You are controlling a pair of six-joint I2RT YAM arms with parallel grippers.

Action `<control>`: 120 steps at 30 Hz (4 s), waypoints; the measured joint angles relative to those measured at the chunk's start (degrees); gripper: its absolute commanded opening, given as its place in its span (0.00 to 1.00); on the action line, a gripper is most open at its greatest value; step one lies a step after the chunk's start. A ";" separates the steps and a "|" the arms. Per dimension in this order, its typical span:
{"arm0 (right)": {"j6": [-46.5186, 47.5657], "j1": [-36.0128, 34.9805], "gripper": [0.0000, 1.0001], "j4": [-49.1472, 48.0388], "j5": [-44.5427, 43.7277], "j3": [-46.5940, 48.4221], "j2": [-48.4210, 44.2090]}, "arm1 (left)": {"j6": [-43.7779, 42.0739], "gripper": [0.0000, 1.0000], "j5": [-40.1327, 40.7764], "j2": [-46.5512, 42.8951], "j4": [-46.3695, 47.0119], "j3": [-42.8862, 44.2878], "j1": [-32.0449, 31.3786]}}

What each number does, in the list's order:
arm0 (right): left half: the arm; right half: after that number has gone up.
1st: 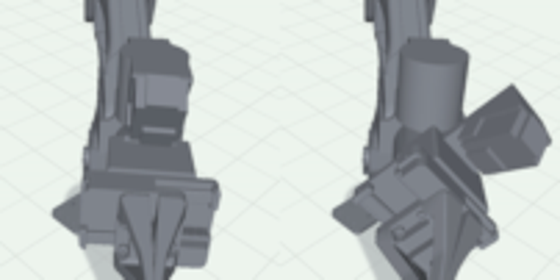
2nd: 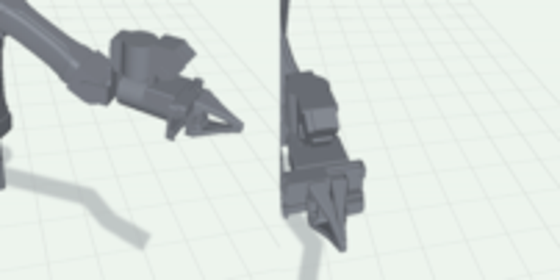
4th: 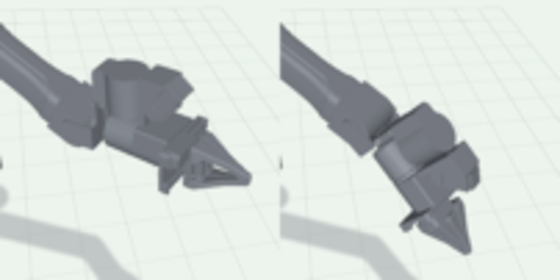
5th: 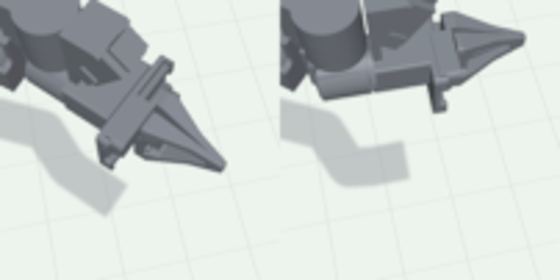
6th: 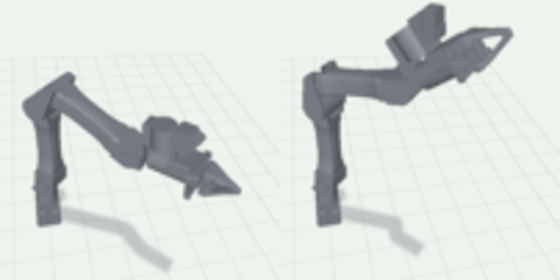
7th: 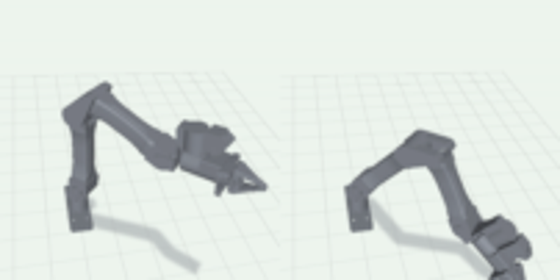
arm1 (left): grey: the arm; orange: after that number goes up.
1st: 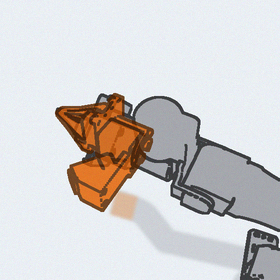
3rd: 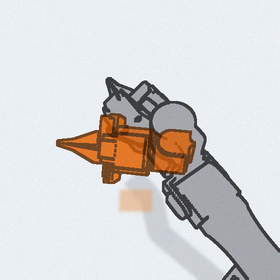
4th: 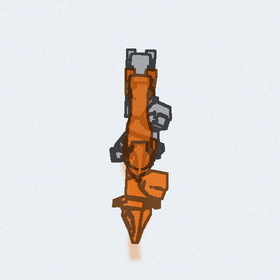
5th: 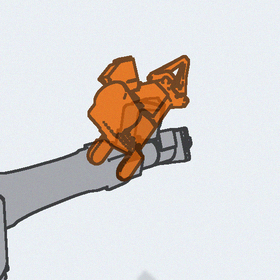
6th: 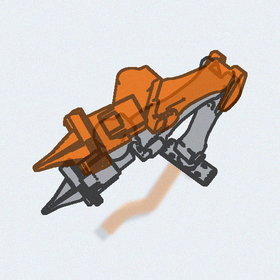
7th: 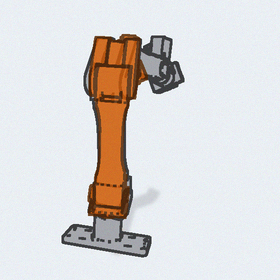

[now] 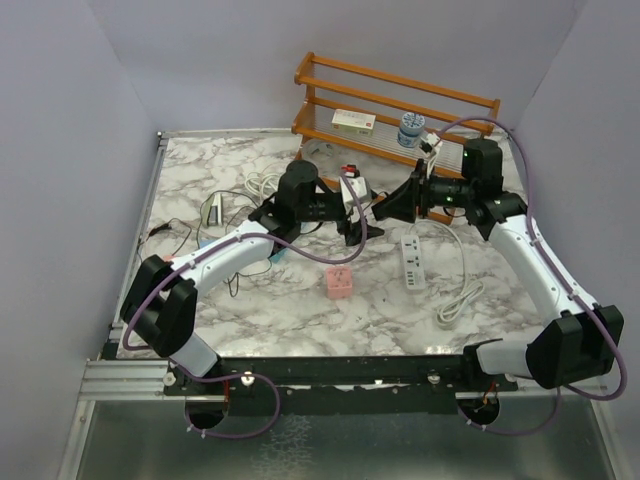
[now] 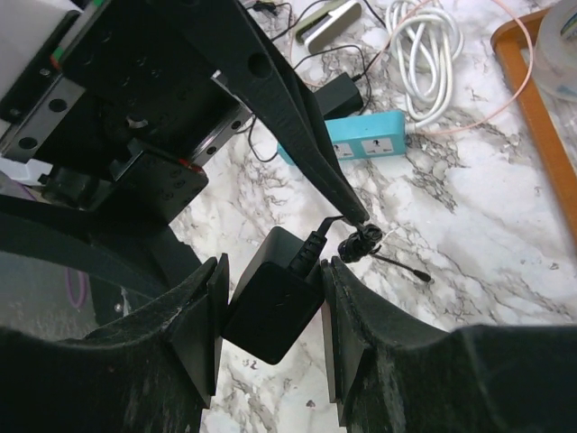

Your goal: Pull the plug off the socket

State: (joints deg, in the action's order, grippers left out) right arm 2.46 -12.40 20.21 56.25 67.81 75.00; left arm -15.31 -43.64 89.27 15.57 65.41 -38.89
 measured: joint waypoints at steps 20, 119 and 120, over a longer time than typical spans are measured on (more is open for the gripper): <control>-8.96 -0.02 0.00 -7.67 0.00 -4.15 -0.02 | -2.91 0.62 6.43 0.63 -2.01 2.64 -2.38; 20.17 -0.02 1.00 5.18 -20.90 -16.37 -3.65 | -9.16 0.61 33.73 26.10 -47.87 18.58 53.40; 20.17 -0.02 1.00 5.18 -20.92 -16.37 -3.65 | -8.98 0.74 33.40 26.29 -48.33 18.51 53.40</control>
State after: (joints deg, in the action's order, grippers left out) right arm 22.63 -12.43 25.39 35.33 51.44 71.35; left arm -24.29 -10.24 115.57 -32.75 83.92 14.50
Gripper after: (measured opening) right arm 0.997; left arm 0.465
